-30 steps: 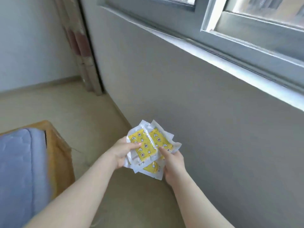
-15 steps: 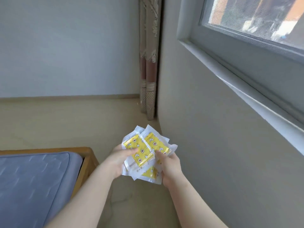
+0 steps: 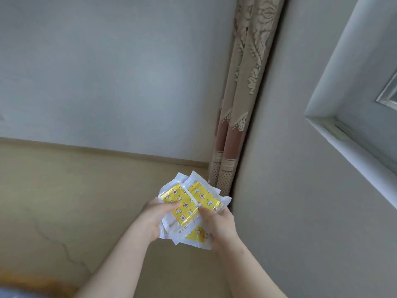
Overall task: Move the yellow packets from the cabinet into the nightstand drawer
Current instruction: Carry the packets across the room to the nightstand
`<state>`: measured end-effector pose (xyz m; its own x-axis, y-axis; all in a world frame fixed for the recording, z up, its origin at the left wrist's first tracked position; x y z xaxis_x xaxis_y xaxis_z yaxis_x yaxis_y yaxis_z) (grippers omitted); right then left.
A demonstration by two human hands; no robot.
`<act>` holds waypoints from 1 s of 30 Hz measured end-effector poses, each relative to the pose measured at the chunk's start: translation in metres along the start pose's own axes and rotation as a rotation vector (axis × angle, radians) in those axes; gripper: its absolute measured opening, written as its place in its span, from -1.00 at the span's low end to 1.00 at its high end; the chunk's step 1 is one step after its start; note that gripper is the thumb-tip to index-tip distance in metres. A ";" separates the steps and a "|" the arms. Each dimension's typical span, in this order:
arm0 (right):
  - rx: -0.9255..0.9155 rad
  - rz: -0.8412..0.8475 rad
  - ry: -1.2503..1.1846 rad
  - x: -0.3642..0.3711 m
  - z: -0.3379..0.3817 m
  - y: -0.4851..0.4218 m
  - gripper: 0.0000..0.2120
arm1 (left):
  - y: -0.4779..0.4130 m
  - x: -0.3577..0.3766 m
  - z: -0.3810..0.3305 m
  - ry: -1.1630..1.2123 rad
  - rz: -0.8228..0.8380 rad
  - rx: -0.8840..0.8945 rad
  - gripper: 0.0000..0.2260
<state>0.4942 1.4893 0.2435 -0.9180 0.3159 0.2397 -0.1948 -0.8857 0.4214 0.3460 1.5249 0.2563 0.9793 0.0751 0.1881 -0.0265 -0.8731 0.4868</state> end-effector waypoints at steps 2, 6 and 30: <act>-0.003 0.036 0.012 0.021 0.025 -0.048 -0.82 | -0.043 0.002 -0.033 0.015 -0.025 0.019 -0.90; 0.004 0.104 0.024 0.067 0.062 -0.132 -0.83 | -0.115 -0.004 -0.086 0.048 -0.078 0.063 -0.90; 0.190 0.681 0.419 0.437 0.141 -0.546 -0.83 | -0.475 -0.179 -0.301 0.492 -0.621 0.187 -0.88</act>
<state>0.2483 2.1589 0.2420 -0.8741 -0.4568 0.1654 0.4789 -0.7530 0.4513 0.1233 2.0712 0.2481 0.6033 0.7370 0.3049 0.5687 -0.6655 0.4833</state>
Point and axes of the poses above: each hand's wrist, its own y-axis away from the middle knuckle, its own x-axis out of the palm, z = x × y, the point moved 2 cm from there along -y, towards the middle knuckle, and after that the axes turned 1 degree about x, right-handed, at the moved point
